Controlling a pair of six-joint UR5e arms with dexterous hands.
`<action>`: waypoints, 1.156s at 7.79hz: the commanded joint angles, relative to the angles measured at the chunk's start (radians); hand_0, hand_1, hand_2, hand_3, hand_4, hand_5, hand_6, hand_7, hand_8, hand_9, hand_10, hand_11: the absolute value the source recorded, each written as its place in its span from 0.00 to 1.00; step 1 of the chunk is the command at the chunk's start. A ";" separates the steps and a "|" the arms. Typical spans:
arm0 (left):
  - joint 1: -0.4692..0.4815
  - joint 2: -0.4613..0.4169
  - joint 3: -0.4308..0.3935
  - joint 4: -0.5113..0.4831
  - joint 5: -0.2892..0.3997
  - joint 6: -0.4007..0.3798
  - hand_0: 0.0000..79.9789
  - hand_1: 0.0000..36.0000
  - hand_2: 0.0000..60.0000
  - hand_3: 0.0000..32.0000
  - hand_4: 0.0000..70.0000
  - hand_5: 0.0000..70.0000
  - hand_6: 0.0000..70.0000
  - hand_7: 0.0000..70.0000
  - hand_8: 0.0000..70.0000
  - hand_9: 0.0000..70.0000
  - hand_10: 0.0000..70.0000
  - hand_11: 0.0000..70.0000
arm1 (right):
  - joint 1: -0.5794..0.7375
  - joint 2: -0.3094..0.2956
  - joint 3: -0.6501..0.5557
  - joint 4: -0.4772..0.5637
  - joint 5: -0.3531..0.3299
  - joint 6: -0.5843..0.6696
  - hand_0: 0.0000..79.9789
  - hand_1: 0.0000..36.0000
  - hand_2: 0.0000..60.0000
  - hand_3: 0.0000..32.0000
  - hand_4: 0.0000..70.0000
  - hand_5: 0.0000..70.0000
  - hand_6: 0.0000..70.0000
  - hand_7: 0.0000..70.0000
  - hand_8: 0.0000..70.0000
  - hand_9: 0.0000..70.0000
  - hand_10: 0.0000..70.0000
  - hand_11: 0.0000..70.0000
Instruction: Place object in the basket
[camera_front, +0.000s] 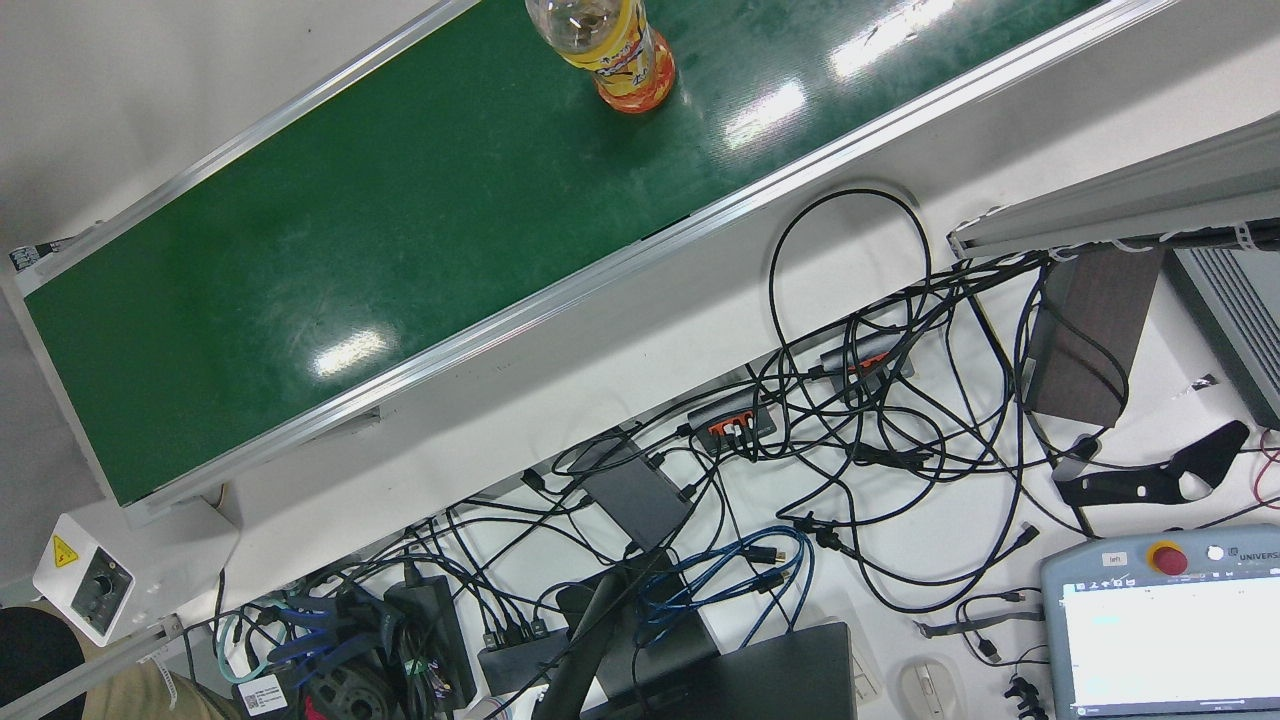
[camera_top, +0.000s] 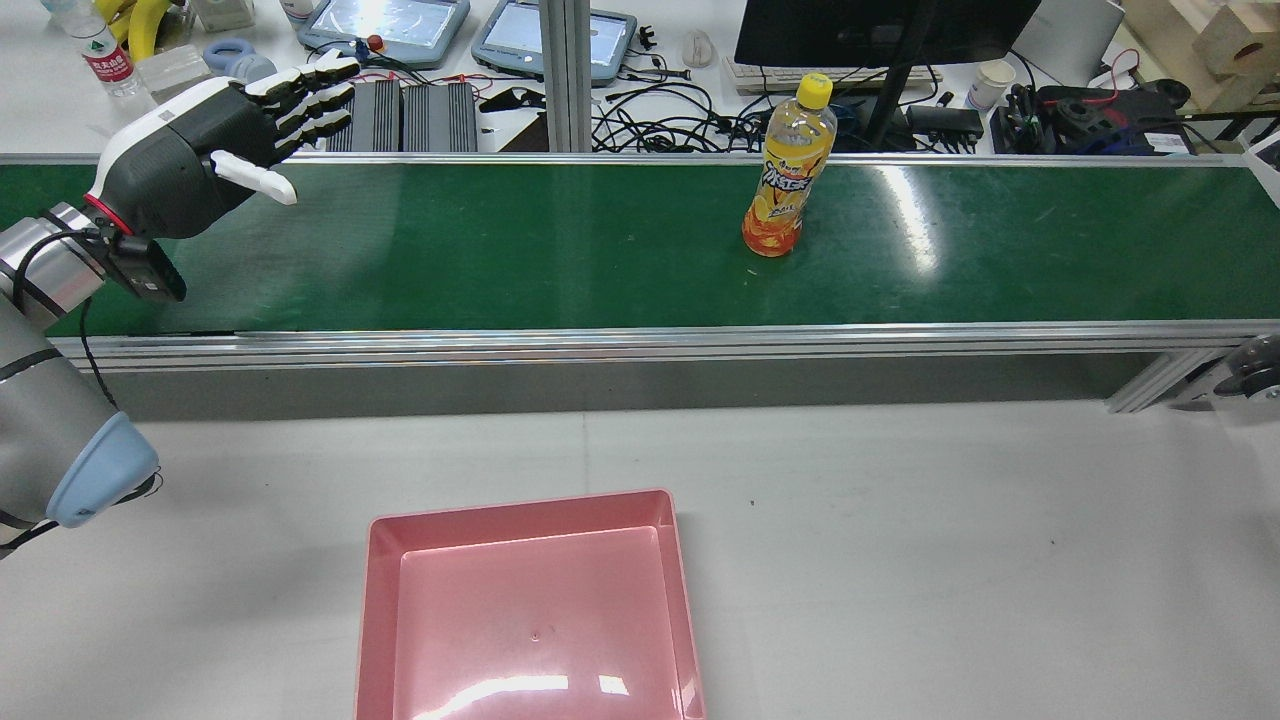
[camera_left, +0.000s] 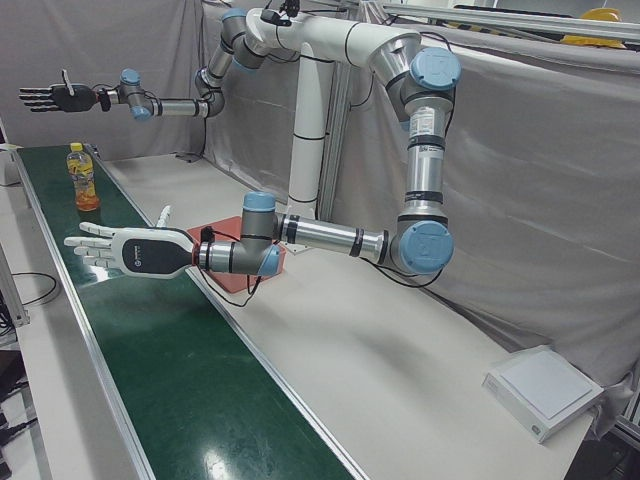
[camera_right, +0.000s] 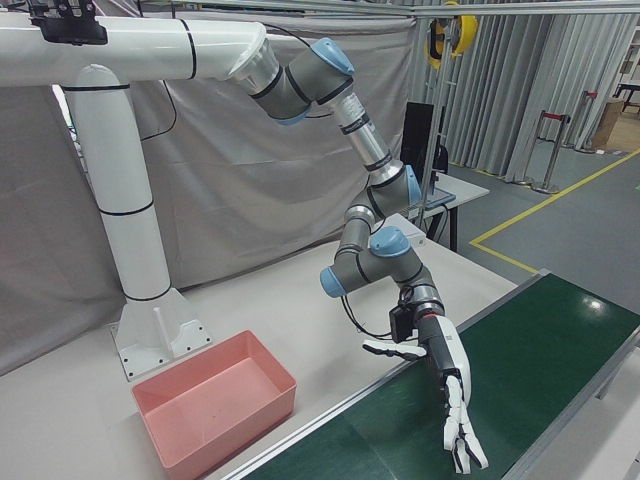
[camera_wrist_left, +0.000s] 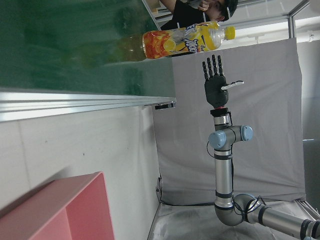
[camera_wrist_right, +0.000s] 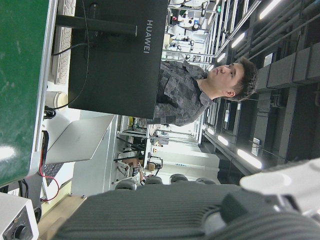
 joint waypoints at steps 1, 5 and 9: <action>-0.002 -0.001 0.000 0.002 -0.001 -0.003 0.65 0.19 0.00 0.03 0.22 0.16 0.01 0.00 0.10 0.11 0.09 0.14 | 0.000 0.000 0.000 0.000 0.000 -0.001 0.00 0.00 0.00 0.00 0.00 0.00 0.00 0.00 0.00 0.00 0.00 0.00; -0.002 -0.002 0.000 0.002 -0.001 -0.006 0.66 0.21 0.00 0.03 0.22 0.16 0.00 0.00 0.09 0.10 0.08 0.14 | 0.000 0.000 -0.002 0.000 0.000 -0.001 0.00 0.00 0.00 0.00 0.00 0.00 0.00 0.00 0.00 0.00 0.00 0.00; -0.008 -0.002 -0.002 0.002 0.001 -0.005 0.66 0.22 0.00 0.01 0.22 0.17 0.01 0.00 0.10 0.10 0.09 0.15 | 0.000 0.000 -0.002 0.000 0.000 -0.001 0.00 0.00 0.00 0.00 0.00 0.00 0.00 0.00 0.00 0.00 0.00 0.00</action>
